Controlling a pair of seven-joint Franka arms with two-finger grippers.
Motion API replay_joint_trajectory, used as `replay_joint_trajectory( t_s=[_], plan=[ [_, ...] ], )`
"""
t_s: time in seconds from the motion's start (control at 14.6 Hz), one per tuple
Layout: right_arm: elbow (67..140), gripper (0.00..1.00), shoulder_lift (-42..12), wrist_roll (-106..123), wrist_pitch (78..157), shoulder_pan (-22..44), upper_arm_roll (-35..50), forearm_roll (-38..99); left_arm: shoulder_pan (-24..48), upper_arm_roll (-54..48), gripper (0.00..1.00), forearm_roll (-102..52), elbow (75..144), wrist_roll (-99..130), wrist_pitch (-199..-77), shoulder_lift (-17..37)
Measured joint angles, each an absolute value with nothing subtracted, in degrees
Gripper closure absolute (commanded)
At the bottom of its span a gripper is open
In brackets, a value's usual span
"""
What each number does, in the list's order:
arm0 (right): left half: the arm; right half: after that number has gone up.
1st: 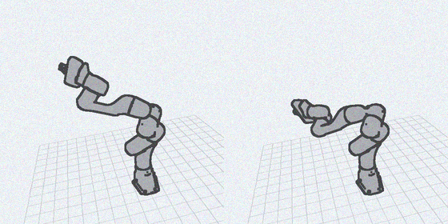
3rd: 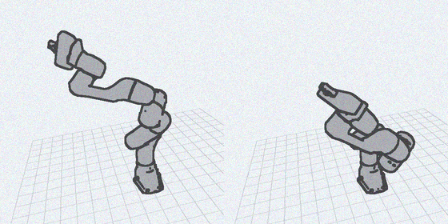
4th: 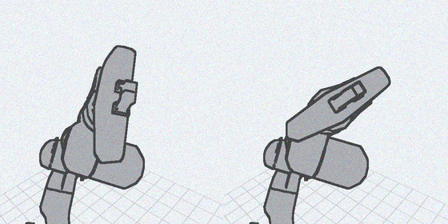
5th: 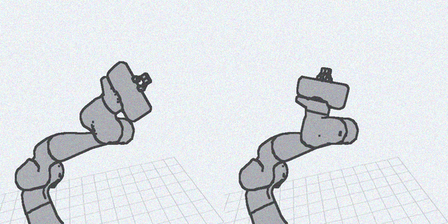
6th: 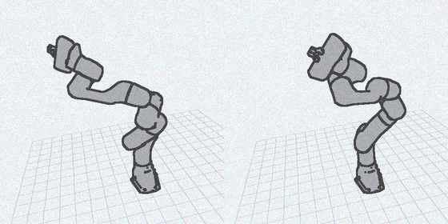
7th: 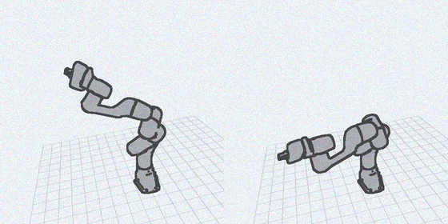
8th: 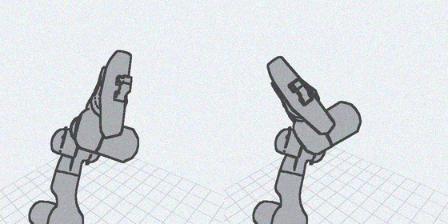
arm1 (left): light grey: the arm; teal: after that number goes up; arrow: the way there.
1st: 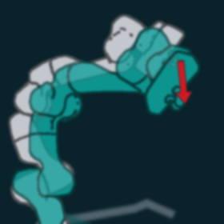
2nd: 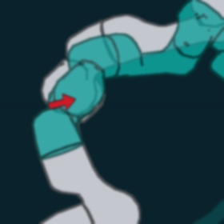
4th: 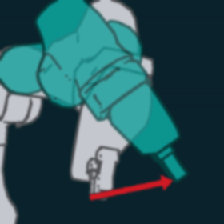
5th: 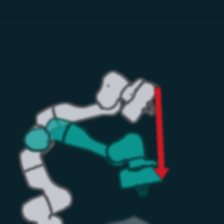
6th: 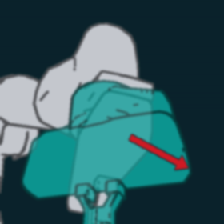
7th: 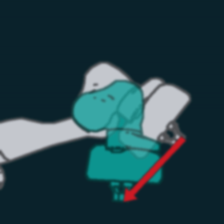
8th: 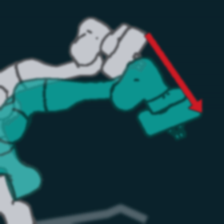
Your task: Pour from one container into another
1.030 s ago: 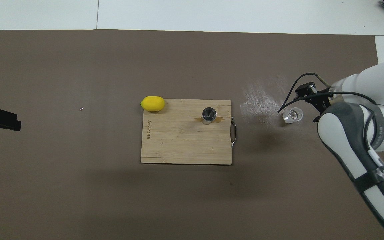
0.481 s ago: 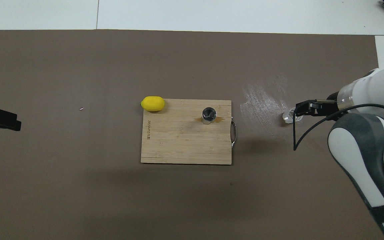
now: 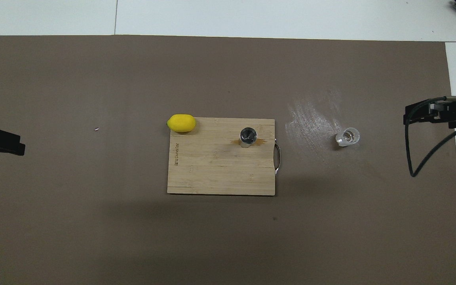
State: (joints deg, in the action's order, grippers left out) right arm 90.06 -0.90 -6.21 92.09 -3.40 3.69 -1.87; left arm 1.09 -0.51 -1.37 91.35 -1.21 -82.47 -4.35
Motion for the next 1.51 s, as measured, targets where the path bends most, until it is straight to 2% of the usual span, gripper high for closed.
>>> replay_joint_trajectory(
  t_s=[0.14,0.34,1.24,1.51],
  plan=[
    [86.8,0.00,-1.4,-6.5,88.4,-3.1,4.2,-1.9,1.1,-0.5,0.00,-1.4,91.4,-1.2,-82.5,-4.4],
    [86.9,0.00,-1.8,-6.6,86.3,-3.1,4.3,-1.6,1.1,-0.5,0.00,-1.4,91.4,-1.2,-82.5,-4.4],
    [87.8,0.00,-1.9,-7.3,85.6,-3.2,4.3,-0.1,1.1,-0.5,0.00,-1.4,91.4,-1.2,-82.5,-4.4],
    [90.3,0.00,0.9,-7.9,85.7,-3.2,4.3,-0.3,1.1,-0.5,0.00,-1.4,91.4,-1.2,-82.5,-4.4]
  ],
)
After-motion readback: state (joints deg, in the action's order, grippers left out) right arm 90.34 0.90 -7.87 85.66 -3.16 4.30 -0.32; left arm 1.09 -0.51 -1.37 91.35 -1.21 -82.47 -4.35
